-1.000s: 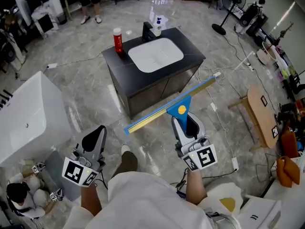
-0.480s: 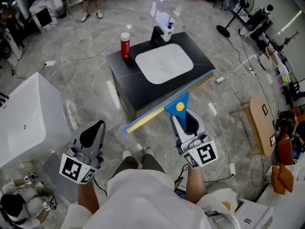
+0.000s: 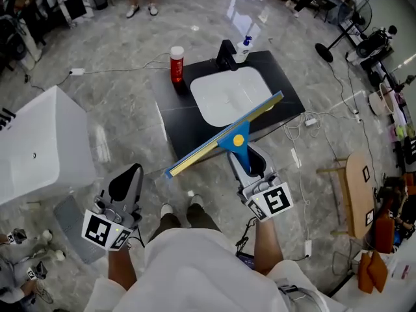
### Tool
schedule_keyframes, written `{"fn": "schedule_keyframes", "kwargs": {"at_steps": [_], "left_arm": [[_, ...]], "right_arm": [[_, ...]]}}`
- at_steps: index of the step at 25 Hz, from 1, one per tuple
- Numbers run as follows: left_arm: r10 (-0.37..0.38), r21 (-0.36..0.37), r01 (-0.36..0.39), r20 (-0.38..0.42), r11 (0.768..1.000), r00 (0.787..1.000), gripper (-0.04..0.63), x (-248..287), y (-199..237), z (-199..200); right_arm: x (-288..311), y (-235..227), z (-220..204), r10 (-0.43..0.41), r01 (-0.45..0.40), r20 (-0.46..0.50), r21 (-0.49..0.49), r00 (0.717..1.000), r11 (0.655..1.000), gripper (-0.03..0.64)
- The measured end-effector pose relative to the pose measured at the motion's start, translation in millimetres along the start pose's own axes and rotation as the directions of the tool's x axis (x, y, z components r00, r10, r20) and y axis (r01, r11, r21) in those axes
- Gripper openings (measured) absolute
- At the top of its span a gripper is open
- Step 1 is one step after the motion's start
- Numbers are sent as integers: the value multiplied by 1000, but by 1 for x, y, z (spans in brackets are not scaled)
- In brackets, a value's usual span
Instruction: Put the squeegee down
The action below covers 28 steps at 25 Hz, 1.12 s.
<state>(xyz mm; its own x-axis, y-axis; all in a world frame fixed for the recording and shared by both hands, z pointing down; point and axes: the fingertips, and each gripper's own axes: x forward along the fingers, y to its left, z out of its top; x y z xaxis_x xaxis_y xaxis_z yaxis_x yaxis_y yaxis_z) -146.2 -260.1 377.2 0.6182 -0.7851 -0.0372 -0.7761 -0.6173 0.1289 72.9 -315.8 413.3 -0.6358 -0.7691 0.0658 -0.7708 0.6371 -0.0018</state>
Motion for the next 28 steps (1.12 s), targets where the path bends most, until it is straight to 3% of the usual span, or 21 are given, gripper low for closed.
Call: {"fn": "schedule_keyframes", "kwargs": {"at_steps": [5, 8, 13, 17, 22, 24, 28], "left_arm": [[42, 1, -42, -12, 999, 999, 2, 13, 4, -4], [54, -4, -54, -24, 999, 998, 2, 19, 3, -9], [69, -16, -70, -39, 997, 997, 2, 21, 2, -17], [101, -18, -102, -54, 995, 993, 3, 18, 14, -19], [159, -44, -164, -86, 986, 983, 2, 9, 30, -32], [171, -52, -177, -97, 983, 980, 3, 9, 35, -36], [183, -53, -188, -99, 981, 978, 2, 8, 44, -35]], "right_arm": [[42, -23, -55, 148, -156, -154, -36, 977, 987, 149], [84, -33, -109, 223, -235, -265, -13, 938, 972, 149], [156, -40, -210, 274, -302, -432, 3, 859, 953, 149], [196, -41, -272, 326, -402, -572, -8, 753, 915, 147], [210, -35, -332, 387, -547, -726, 18, 568, 837, 147], [212, -34, -347, 401, -582, -763, 41, 507, 812, 147], [215, -35, -364, 406, -617, -810, 71, 423, 784, 147]]}}
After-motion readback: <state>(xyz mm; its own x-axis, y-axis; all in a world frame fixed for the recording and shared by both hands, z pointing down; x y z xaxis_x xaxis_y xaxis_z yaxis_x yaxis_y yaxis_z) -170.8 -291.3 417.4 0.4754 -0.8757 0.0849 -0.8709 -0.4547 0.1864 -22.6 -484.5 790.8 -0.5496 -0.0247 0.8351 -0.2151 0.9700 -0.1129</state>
